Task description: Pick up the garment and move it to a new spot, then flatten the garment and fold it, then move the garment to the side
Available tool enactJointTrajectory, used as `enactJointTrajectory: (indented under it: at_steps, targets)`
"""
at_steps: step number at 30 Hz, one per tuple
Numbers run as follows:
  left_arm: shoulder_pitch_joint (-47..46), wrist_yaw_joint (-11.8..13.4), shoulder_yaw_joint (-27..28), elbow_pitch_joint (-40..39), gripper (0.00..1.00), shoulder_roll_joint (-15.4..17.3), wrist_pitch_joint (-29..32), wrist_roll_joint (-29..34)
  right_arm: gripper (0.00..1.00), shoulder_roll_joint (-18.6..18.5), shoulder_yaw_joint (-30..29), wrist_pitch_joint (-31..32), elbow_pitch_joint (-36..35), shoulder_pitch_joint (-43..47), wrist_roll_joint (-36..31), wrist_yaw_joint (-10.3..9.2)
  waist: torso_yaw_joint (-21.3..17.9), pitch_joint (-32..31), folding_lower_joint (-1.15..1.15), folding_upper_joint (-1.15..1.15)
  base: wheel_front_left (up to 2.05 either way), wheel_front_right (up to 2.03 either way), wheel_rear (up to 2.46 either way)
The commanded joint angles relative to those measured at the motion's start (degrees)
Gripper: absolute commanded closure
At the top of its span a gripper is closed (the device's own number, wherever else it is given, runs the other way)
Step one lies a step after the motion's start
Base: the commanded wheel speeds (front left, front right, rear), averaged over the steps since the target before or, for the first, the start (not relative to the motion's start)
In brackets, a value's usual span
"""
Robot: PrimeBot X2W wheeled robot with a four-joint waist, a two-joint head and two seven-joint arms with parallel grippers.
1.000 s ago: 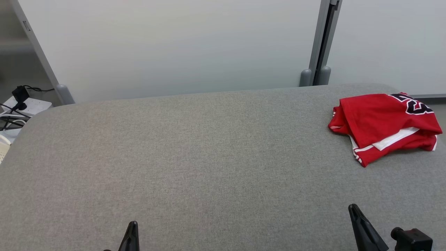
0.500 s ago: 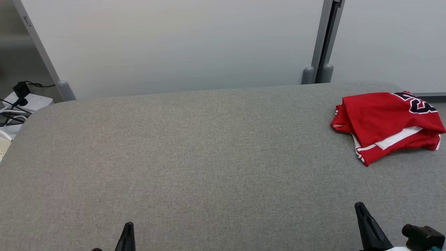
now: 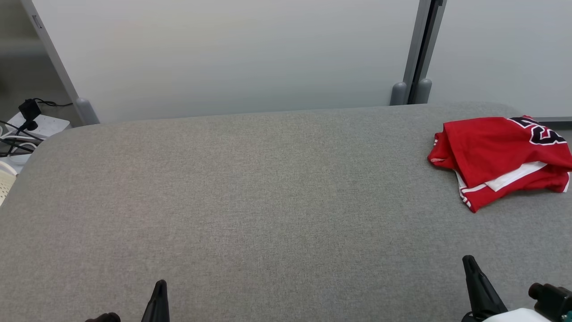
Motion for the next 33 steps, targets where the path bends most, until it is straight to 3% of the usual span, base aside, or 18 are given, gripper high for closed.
enactJointTrajectory:
  at_steps: [1,33]
  targets:
    - [-3.49,-0.64,1.16,-1.08,1.0,0.38,0.49,-1.89,1.0,-0.45,-0.48,0.63,-1.28,-2.74,1.74,0.01,0.05,0.07,-0.01,0.0,0.0,0.0,0.0]
    - [-7.92,-4.09,4.71,0.58,1.0,0.57,5.99,-22.47,1.0,0.61,-4.15,5.93,-0.55,-5.53,21.65,0.03,1.14,1.55,-0.01,0.0,0.0,0.0,0.0]
